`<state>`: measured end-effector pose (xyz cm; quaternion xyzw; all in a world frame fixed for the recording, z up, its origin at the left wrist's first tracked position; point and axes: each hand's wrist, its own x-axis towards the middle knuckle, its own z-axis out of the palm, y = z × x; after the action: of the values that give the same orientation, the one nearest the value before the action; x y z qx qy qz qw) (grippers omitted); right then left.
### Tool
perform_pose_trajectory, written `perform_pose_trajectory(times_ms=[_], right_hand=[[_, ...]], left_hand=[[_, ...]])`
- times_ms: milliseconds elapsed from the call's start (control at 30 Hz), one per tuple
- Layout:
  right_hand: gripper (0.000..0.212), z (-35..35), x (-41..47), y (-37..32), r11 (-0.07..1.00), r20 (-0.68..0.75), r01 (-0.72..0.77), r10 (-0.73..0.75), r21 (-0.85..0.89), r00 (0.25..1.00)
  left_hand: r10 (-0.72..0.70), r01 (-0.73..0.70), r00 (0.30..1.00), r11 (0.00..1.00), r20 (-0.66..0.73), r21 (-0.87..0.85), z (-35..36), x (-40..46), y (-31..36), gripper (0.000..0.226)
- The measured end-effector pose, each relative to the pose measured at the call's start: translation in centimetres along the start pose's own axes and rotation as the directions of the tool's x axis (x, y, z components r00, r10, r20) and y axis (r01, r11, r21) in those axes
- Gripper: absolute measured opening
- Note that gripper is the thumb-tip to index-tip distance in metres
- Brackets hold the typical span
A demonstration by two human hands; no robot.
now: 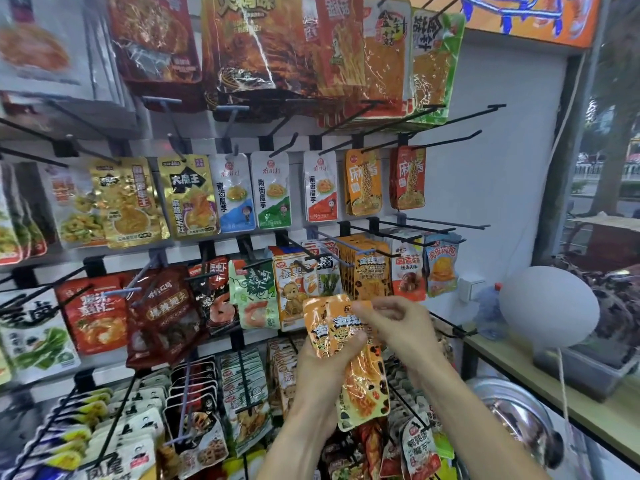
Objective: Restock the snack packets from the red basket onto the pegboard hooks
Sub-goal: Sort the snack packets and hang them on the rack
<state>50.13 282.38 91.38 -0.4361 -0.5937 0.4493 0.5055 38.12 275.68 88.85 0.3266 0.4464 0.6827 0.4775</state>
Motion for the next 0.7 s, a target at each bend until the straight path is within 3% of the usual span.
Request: perform_pose_trajectory(times_ms=[100,200,300,400,467,700], right_hand=[[0.037,-0.2,0.4,0.8,0.998,0.014,-0.055,0.055,0.023,0.998],[0.05,-0.8,1.1,1.6,0.994,-0.049,-0.067,0.071,0.091,0.996],[0.049,-1.3,1.7,1.5,0.977,-0.154,0.014,0.019,0.213,0.988],[0.044,-2.3,2.8,0.5,0.942,-0.281,0.14,-0.052,0.306,0.958],[0.038,-2.7,3.9,0.0,0.944,-0.319,0.189,-0.098,0.27,0.943],[0.028,-2.8,6.4,-0.3,0.962,-0.33,0.224,-0.162,0.16,0.93]], left_hand=[[-0.003,0.003,1.0,1.0,0.029,-0.013,0.8,-0.3,-0.4,0.053],[-0.024,0.026,0.999,0.998,0.041,-0.063,0.8,0.3,-1.4,0.092],[-0.075,0.074,0.997,0.993,-0.008,-0.091,0.7,0.6,-1.4,0.106],[-0.05,0.05,0.999,0.995,0.005,-0.086,0.1,0.5,-0.8,0.099],[-0.04,0.04,0.999,0.998,0.004,-0.048,-0.1,0.5,-0.6,0.096],[-0.027,0.028,1.0,0.999,0.005,-0.027,-0.5,0.5,-0.5,0.1]])
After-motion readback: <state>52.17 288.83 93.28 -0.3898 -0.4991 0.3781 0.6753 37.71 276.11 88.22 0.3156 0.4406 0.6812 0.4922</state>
